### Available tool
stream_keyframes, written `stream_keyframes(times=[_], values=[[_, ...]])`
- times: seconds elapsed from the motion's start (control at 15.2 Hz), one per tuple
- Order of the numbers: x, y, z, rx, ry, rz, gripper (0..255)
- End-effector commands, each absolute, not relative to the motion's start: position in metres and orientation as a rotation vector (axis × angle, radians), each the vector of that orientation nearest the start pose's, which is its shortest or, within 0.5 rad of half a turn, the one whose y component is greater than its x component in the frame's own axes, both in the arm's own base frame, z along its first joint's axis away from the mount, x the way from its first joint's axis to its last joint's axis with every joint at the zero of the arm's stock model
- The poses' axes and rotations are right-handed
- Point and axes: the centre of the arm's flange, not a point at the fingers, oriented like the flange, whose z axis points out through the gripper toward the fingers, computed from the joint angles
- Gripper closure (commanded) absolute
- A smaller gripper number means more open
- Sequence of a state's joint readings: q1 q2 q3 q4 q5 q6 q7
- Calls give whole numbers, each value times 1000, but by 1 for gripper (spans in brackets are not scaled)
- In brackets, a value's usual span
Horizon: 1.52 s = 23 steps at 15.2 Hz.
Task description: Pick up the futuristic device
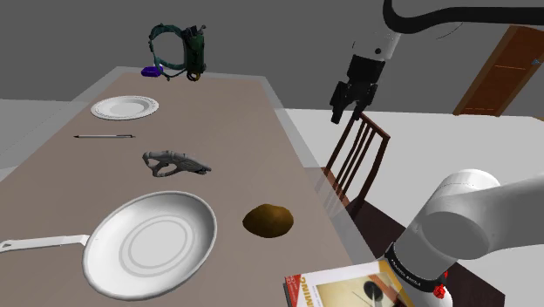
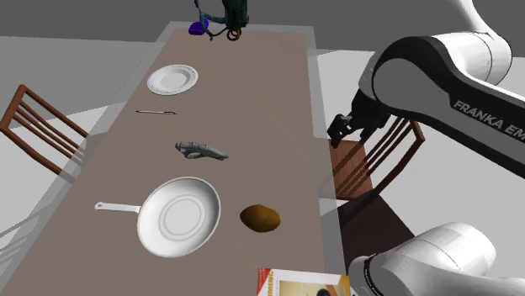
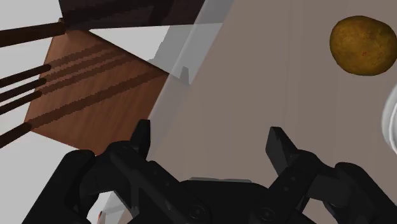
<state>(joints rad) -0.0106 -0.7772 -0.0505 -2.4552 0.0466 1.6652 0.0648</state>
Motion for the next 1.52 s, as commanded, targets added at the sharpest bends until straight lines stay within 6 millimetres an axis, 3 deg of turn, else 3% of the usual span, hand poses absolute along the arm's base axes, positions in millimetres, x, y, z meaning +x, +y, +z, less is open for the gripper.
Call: stream_keyframes(times=[0.0, 0.66, 1.45], values=[[314, -18, 549, -3055, 177, 22, 0], [417, 55, 515, -3102, -274, -59, 0], [509, 174, 475, -3067, -827, -157, 0]])
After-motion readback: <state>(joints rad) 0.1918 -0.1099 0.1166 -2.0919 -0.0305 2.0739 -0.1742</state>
